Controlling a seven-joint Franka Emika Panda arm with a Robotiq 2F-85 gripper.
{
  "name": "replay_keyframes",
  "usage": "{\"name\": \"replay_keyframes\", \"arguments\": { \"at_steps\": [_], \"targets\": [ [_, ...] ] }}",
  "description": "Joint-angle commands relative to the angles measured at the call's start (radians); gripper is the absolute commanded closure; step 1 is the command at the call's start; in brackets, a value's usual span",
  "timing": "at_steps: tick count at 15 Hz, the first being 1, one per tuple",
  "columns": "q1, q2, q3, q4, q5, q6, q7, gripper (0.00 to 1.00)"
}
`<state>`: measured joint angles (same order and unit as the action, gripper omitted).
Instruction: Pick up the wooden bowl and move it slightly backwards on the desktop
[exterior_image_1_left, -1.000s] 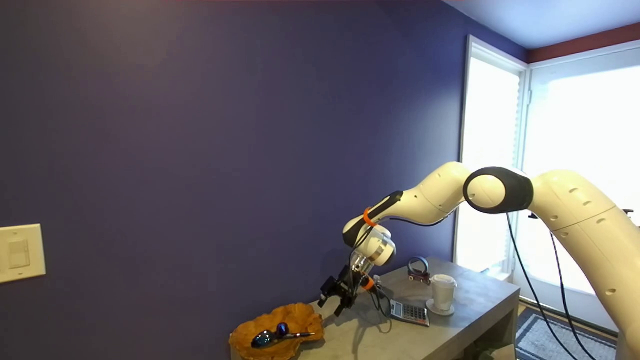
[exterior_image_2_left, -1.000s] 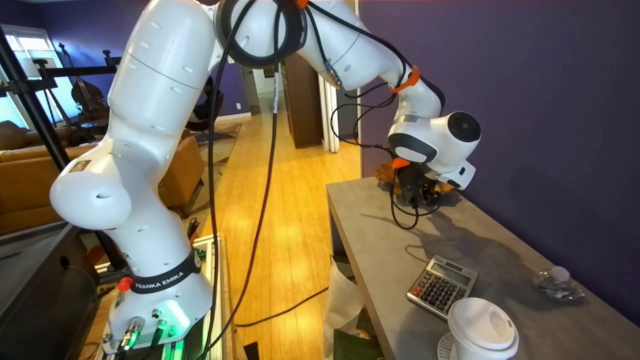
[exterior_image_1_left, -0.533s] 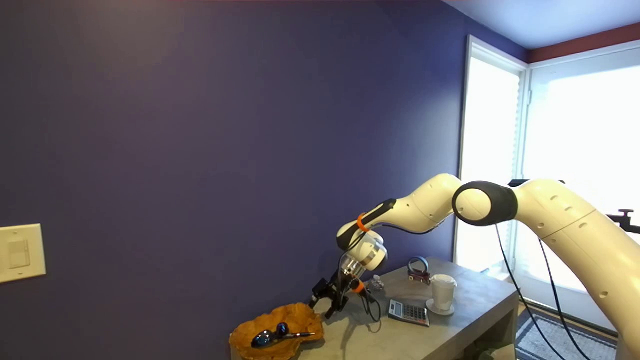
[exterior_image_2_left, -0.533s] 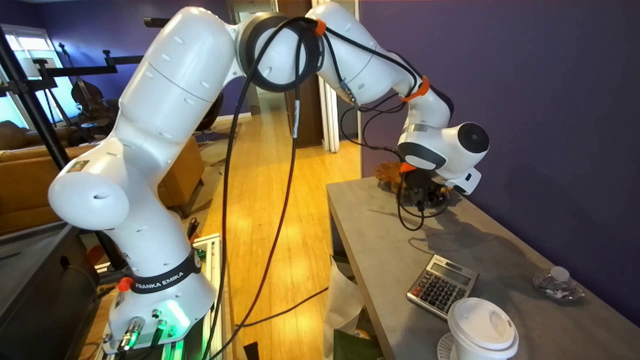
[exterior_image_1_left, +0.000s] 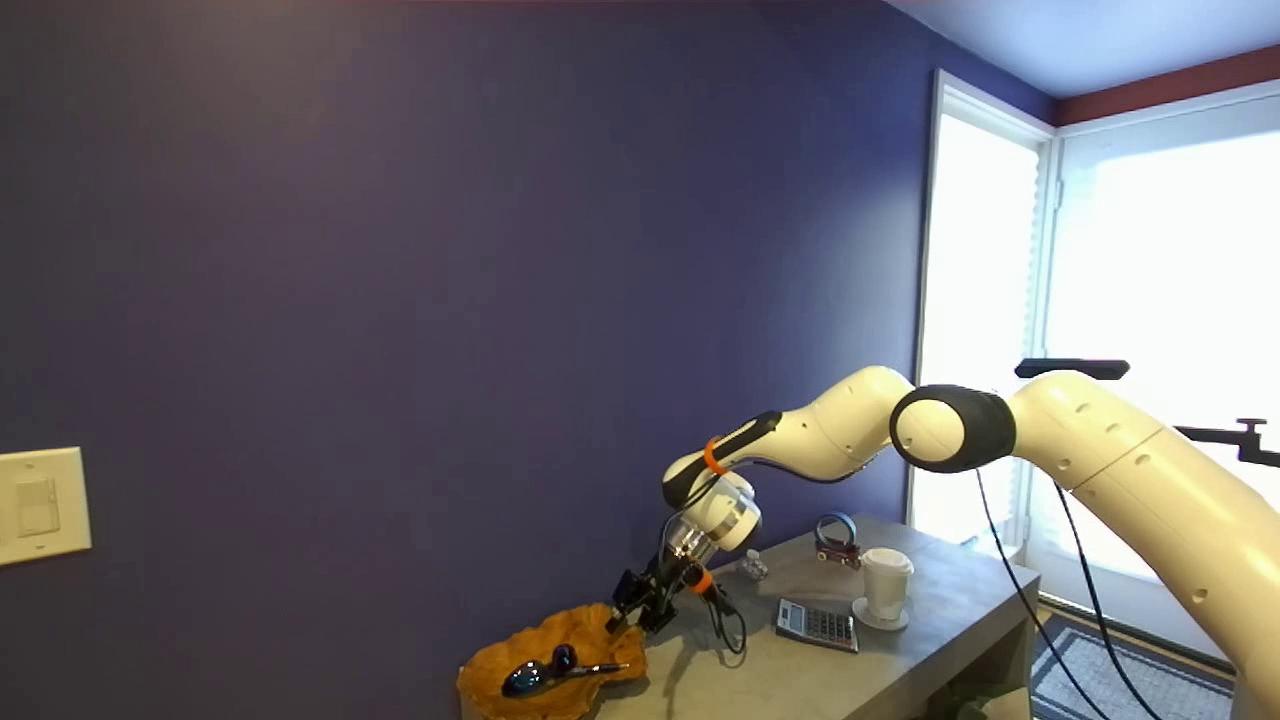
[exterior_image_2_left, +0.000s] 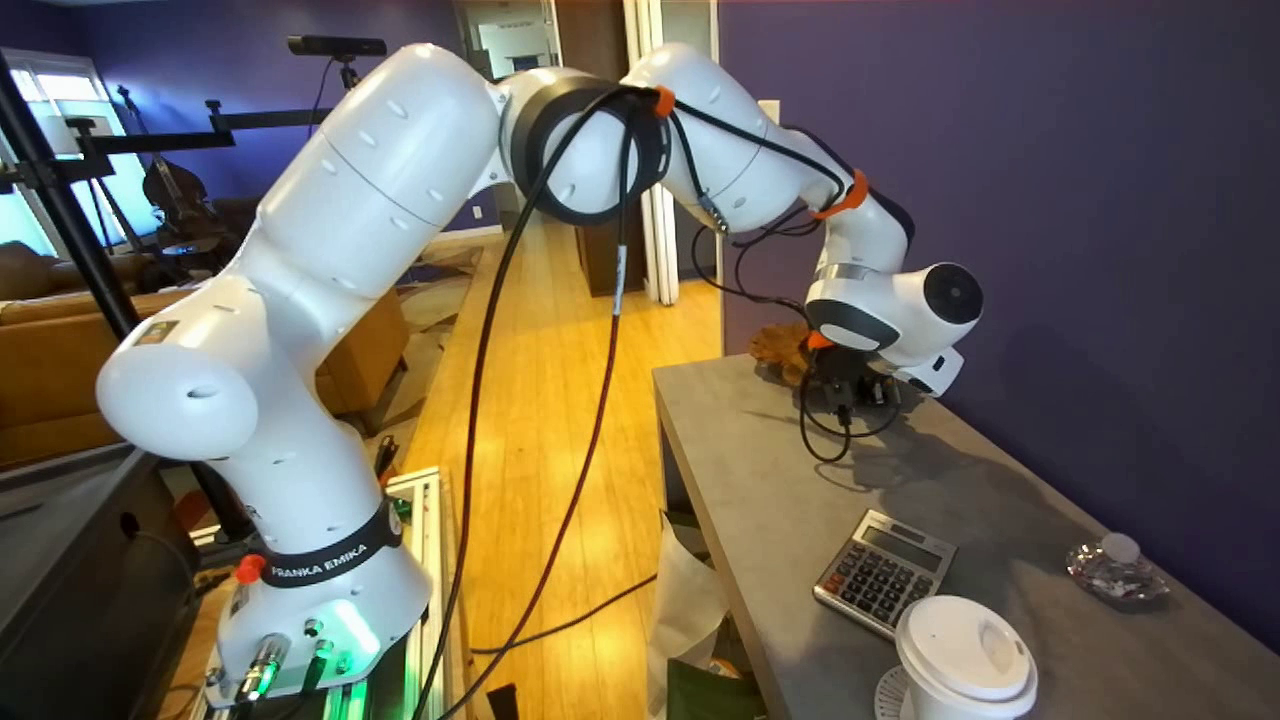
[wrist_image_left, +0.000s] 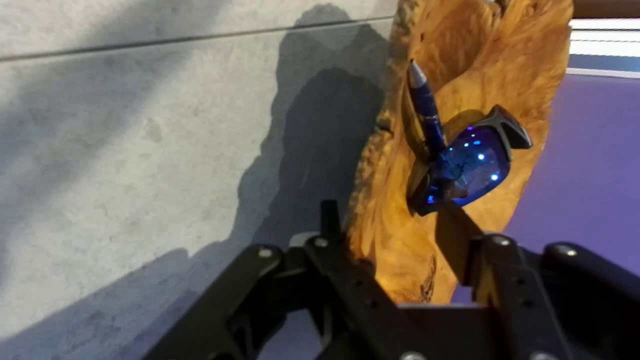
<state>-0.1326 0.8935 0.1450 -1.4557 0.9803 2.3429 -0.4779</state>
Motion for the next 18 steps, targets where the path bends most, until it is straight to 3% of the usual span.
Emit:
{"name": "replay_keyframes", "arguments": {
  "at_steps": [1, 4, 5, 12, 18],
  "targets": [
    [-0.030, 0.040, 0.021, 0.056, 0.015, -0.035, 0.014, 0.78],
    [-0.057, 0.039, 0.031, 0.051, 0.026, -0.064, 0.005, 0.98],
    [-0.070, 0.034, 0.038, 0.044, 0.035, -0.085, -0.001, 0.99],
    [-0.144, -0.024, 0.058, -0.010, 0.074, -0.273, -0.081, 0.97],
    [-0.108, -0.118, -0.026, -0.061, -0.033, -0.389, -0.157, 0.97]
  ]
}}
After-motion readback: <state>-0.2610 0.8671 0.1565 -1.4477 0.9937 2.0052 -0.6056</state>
